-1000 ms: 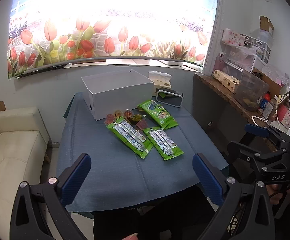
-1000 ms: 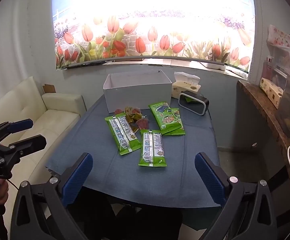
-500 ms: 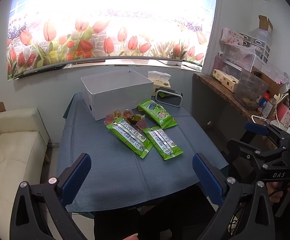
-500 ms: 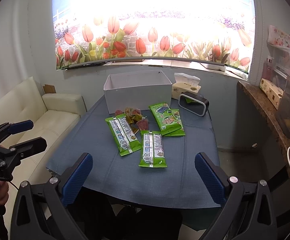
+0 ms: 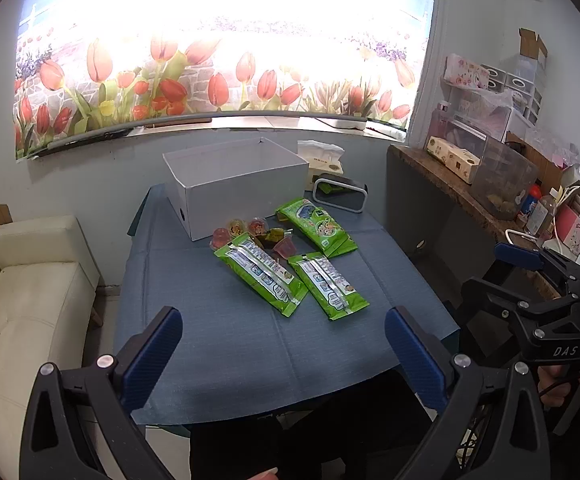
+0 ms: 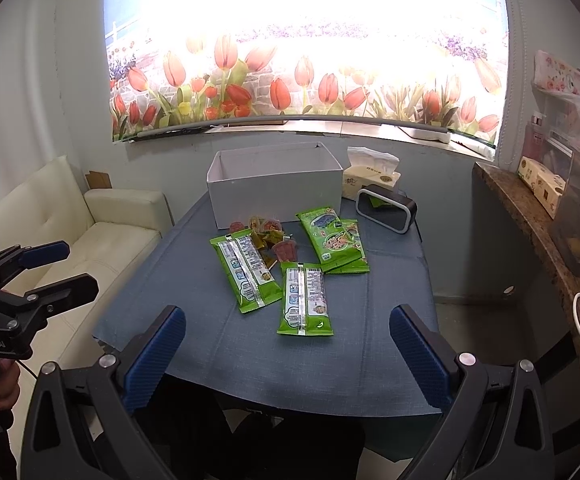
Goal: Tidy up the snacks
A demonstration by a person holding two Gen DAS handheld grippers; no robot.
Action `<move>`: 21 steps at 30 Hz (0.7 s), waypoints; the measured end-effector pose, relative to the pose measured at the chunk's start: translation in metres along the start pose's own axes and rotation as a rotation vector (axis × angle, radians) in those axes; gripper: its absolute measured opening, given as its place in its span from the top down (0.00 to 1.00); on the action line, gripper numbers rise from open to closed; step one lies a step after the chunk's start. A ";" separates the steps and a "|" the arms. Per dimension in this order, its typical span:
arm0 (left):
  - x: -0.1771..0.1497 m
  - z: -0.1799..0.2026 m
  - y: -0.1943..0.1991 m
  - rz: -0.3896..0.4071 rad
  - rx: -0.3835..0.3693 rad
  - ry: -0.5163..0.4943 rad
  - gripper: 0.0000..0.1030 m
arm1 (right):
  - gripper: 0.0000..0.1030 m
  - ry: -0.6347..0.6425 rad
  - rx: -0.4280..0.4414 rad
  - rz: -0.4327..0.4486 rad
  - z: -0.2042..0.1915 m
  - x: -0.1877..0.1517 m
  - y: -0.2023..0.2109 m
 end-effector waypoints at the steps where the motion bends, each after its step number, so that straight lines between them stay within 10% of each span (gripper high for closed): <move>1: 0.000 0.000 -0.001 0.000 0.000 0.000 0.00 | 0.00 0.000 0.000 -0.001 0.000 0.000 0.000; 21: 0.002 0.001 -0.004 -0.002 0.005 -0.003 0.00 | 0.00 0.001 -0.008 -0.004 0.001 0.003 -0.001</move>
Point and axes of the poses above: each gripper's, at about its wrist camera, not at the fingertips, and y roughly against the way its jaws point, z to its right, x to its top, the point moved 7 cm from there along -y, roughly the way its jaws point, and after that the axes turned 15 degrees about -z, right-handed, at the moved point
